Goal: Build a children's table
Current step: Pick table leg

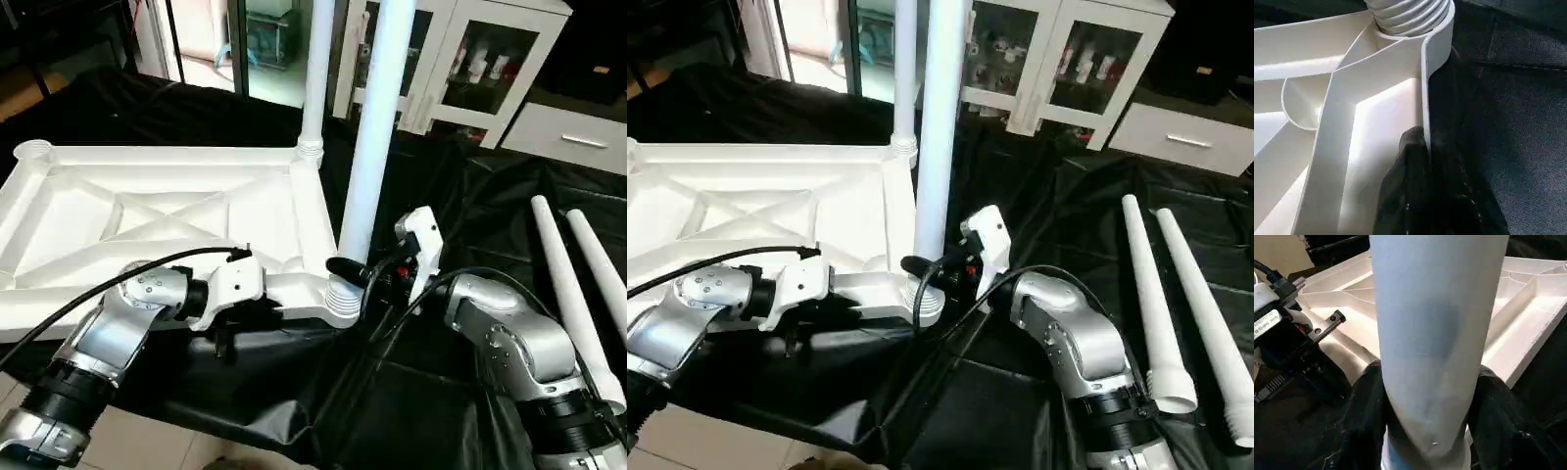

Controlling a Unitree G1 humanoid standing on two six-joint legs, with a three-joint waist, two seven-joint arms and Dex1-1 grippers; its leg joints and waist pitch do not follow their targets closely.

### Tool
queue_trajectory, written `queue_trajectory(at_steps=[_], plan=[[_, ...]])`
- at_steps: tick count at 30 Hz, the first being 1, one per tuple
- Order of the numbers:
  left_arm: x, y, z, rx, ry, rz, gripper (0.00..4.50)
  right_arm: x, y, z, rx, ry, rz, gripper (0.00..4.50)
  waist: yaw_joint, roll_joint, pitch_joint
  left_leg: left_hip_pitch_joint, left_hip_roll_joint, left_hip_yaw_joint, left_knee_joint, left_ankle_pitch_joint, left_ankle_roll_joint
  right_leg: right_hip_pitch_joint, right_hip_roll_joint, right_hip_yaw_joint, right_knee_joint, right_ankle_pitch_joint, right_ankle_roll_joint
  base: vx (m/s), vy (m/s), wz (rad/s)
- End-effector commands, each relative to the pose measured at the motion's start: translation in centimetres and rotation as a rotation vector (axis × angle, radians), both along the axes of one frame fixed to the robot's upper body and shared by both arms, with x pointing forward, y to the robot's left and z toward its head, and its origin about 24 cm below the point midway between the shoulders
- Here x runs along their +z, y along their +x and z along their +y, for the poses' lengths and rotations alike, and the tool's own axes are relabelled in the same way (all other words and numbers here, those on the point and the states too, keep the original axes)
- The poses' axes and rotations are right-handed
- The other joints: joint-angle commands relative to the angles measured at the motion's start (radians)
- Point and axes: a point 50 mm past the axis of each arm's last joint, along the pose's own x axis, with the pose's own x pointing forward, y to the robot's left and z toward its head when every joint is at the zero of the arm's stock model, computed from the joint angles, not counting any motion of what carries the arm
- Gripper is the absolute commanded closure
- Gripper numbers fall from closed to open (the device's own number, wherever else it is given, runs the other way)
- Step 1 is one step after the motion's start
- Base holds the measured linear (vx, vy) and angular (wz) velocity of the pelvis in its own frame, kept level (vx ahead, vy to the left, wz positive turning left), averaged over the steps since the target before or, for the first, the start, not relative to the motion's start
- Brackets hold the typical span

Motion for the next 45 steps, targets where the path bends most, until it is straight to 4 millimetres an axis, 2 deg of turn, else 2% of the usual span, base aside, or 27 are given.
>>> queue_trajectory(at_steps=[1,3,8,9,11,12,14,15,18,19,32,38,45], plan=[[-1.3,-1.1,-1.7,-0.074,-0.042,0.058,4.49,-0.9,0.0,-0.3,-0.01,-0.037,0.027,2.62,-0.007,-0.007,-0.053,-0.003,0.035,-0.004,-0.084,-0.198,0.011,0.046,-0.064,0.034,-0.076,-0.4,-0.124,0.0,0.0,0.0],[-1.3,-1.2,-1.6,-0.076,-0.039,0.057,4.49,-1.1,0.1,-0.2,-0.013,-0.035,0.03,2.62,-0.006,-0.001,-0.054,-0.001,0.035,-0.006,-0.085,-0.199,0.01,0.046,-0.063,0.033,-0.075,-0.398,-0.124,0.0,0.0,0.0],[-1.1,-1.1,-1.5,-0.081,-0.039,0.04,4.49,-1.6,0.2,-0.1,-0.037,-0.016,0.037,2.62,-0.007,-0.002,-0.055,-0.001,0.036,-0.006,-0.086,-0.218,0.004,0.045,-0.062,0.033,-0.076,-0.391,-0.131,0.0,0.0,0.0],[-1.1,-1.1,-1.5,-0.084,-0.039,0.043,4.49,-1.7,0.3,-0.2,-0.043,-0.013,0.039,2.62,-0.006,0.002,-0.056,0.0,0.036,-0.007,-0.087,-0.218,0.002,0.046,-0.062,0.033,-0.075,-0.386,-0.132,0.0,0.0,0.0],[-1.1,-1.1,-1.5,-0.085,-0.038,0.043,4.49,-1.8,0.3,-0.2,-0.049,-0.008,0.045,2.62,-0.007,0.0,-0.056,-0.001,0.036,-0.007,-0.087,-0.221,0.001,0.046,-0.061,0.033,-0.074,-0.377,-0.136,0.0,0.0,0.0],[-1.0,-1.1,-1.5,-0.09,-0.037,0.041,4.49,-2.1,0.3,-0.4,-0.058,-0.011,0.052,2.62,-0.005,0.009,-0.054,0.0,0.035,-0.007,-0.087,-0.225,-0.001,0.045,-0.062,0.034,-0.075,-0.373,-0.139,0.0,0.0,0.0],[-0.9,-1.0,-1.5,-0.093,-0.035,0.039,4.49,-2.5,0.3,-0.5,-0.066,-0.019,0.057,2.62,-0.007,0.004,-0.055,-0.001,0.035,-0.007,-0.088,-0.232,-0.002,0.046,-0.061,0.033,-0.075,-0.371,-0.14,0.0,0.0,0.0],[-0.9,-1.0,-1.5,-0.093,-0.035,0.039,4.49,-2.6,0.3,-0.6,-0.073,-0.022,0.059,2.62,-0.007,0.007,-0.053,0.0,0.036,-0.007,-0.089,-0.238,-0.003,0.045,-0.061,0.033,-0.076,-0.375,-0.141,0.0,0.0,0.0],[-0.8,-0.9,-1.5,-0.093,-0.034,0.04,4.49,-3.1,0.3,-1.1,-0.101,-0.031,0.068,2.62,-0.008,0.005,-0.054,0.001,0.036,-0.007,-0.089,-0.249,-0.004,0.045,-0.06,0.033,-0.077,-0.384,-0.139,0.0,0.0,0.0],[-0.8,-0.9,-1.5,-0.093,-0.034,0.04,4.49,-3.1,0.3,-1.1,-0.101,-0.031,0.068,2.62,-0.007,0.009,-0.051,0.001,0.036,-0.008,-0.09,-0.252,-0.005,0.044,-0.061,0.033,-0.077,-0.384,-0.139,0.0,0.0,0.0],[-0.6,-0.7,-1.2,-0.071,-0.041,0.034,4.49,-4.7,-1.2,-3.0,-0.223,0.11,0.091,2.62,-0.005,0.006,-0.048,0.0,0.038,-0.01,-0.095,-0.29,0.002,0.04,-0.062,0.034,-0.085,-0.418,-0.13,0.0,0.0,0.0],[-0.6,-0.6,-1.0,-0.059,-0.04,0.031,4.49,-5.2,-2.3,-3.5,-0.268,0.125,0.007,2.62,-0.004,0.006,-0.043,0.001,0.04,-0.012,-0.099,-0.324,0.003,0.034,-0.065,0.035,-0.093,-0.476,-0.111,0.0,0.0,0.0],[-0.5,-0.6,-0.9,-0.055,-0.035,0.031,4.49,-5.6,-3.1,-3.4,-0.239,0.07,-0.059,2.62,-0.005,0.006,-0.04,-0.002,0.04,-0.014,-0.104,-0.33,0.011,0.035,-0.064,0.035,-0.094,-0.474,-0.109,0.0,0.0,0.0]])
